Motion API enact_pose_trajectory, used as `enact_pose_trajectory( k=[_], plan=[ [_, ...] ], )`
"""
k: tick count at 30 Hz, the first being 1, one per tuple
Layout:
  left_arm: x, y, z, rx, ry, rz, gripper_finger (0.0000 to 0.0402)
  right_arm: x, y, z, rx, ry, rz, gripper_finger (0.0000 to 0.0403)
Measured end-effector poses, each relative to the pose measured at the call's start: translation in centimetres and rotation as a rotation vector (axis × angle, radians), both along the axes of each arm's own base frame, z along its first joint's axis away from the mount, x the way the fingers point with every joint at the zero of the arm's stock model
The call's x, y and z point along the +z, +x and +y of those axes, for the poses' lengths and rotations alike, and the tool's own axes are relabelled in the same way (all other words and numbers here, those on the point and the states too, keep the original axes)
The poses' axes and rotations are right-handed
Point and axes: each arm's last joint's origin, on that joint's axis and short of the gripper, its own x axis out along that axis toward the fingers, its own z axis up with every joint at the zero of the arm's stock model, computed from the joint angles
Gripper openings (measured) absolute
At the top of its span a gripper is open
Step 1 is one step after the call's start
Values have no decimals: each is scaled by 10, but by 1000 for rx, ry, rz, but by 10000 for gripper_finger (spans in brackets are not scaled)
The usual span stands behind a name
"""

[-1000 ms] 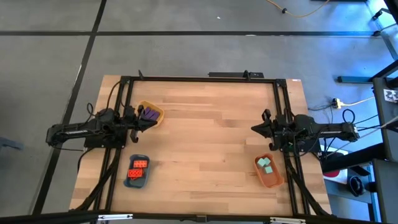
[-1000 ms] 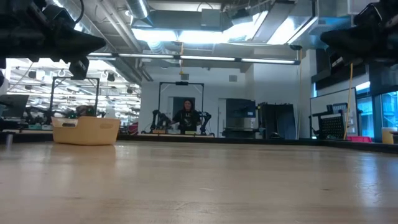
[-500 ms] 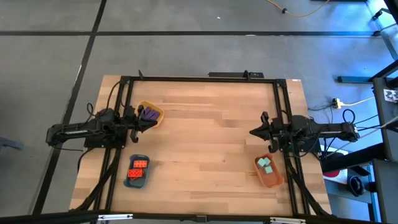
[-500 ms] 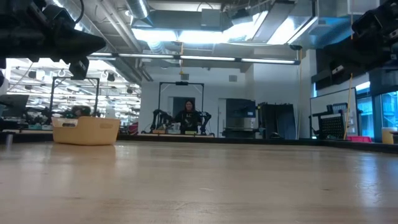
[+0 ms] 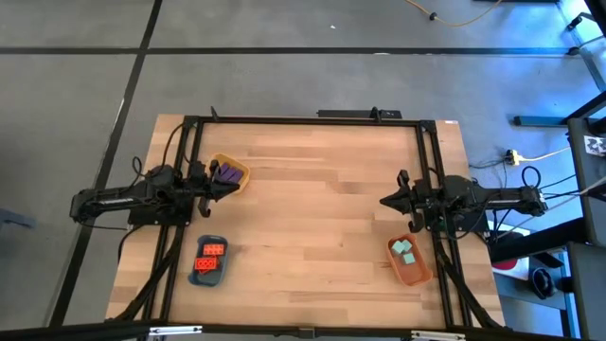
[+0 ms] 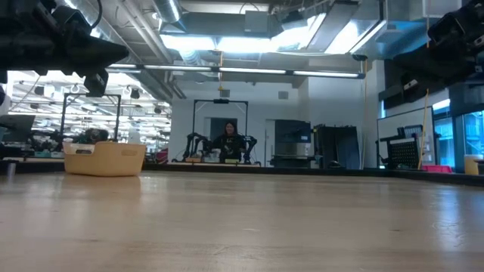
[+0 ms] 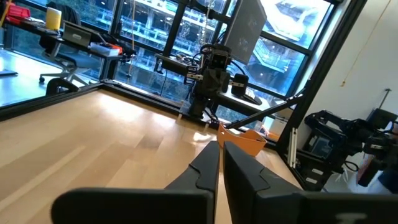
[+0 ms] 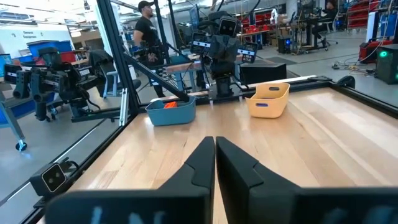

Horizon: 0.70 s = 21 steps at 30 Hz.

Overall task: Sort & place blocks by color
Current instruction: Return to Home Position

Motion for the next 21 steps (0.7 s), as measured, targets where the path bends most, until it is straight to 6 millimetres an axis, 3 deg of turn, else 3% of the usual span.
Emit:
enact_pose_trajectory(
  k=[11, 21],
  plan=[
    [0, 0, 0, 0, 0, 0, 1, 0, 0, 0, -1, 0, 0, 18],
    [0, 0, 0, 0, 0, 0, 21, 1, 0, 0, -1, 0, -2, 18]
  ],
)
